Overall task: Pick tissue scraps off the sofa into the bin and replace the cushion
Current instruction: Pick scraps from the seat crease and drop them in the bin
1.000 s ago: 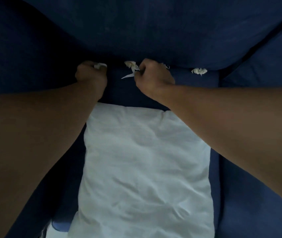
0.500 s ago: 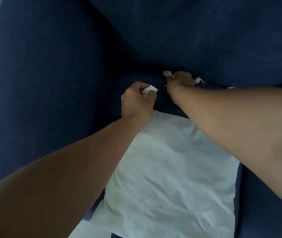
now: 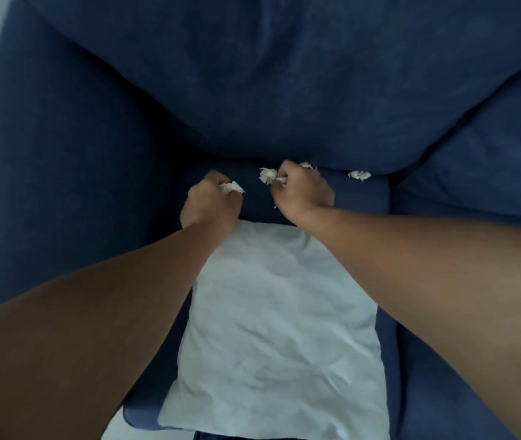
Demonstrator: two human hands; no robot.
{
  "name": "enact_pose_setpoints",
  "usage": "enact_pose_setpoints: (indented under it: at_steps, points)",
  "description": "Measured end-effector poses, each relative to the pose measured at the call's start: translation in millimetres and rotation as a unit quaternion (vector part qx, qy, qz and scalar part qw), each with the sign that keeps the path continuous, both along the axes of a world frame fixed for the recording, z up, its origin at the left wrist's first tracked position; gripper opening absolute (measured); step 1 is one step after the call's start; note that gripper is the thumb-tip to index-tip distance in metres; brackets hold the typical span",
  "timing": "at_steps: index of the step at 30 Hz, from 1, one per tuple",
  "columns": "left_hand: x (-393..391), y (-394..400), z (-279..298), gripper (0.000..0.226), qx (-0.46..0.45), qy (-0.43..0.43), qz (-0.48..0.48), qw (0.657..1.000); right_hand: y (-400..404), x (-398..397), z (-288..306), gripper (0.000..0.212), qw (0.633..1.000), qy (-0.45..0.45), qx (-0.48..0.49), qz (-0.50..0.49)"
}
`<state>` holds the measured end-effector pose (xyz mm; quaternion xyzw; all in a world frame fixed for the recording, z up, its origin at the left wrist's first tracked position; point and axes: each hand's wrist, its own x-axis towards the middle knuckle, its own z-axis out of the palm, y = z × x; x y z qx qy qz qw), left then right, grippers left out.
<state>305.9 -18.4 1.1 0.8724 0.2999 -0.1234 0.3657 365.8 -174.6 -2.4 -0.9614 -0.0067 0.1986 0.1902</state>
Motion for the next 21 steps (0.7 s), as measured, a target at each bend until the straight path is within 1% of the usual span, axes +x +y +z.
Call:
enact_pose_setpoints:
  at_steps: [5,12,17,21]
  points:
    - [-6.1,0.1,19.9,0.022,0.05,0.015,-0.041,0.998,-14.7,-19.1,34.2,0.013,1.0,-0.024,-0.016,0.001]
    - [-32.1,4.3,48.3,0.019,0.082,0.014,-0.077,0.994,-33.7,-57.7,72.5,0.017,0.999,-0.028,-0.034,-0.02]
    - [-50.3,8.9,69.9,0.019,0.091,0.018,-0.086,0.992,-38.4,-79.6,89.7,0.013,0.997,-0.036,-0.058,0.021]
    - [-66.1,11.0,82.7,0.022,0.104,0.023,-0.083,0.991,-36.4,-86.5,99.9,0.013,0.996,-0.047,-0.062,0.04]
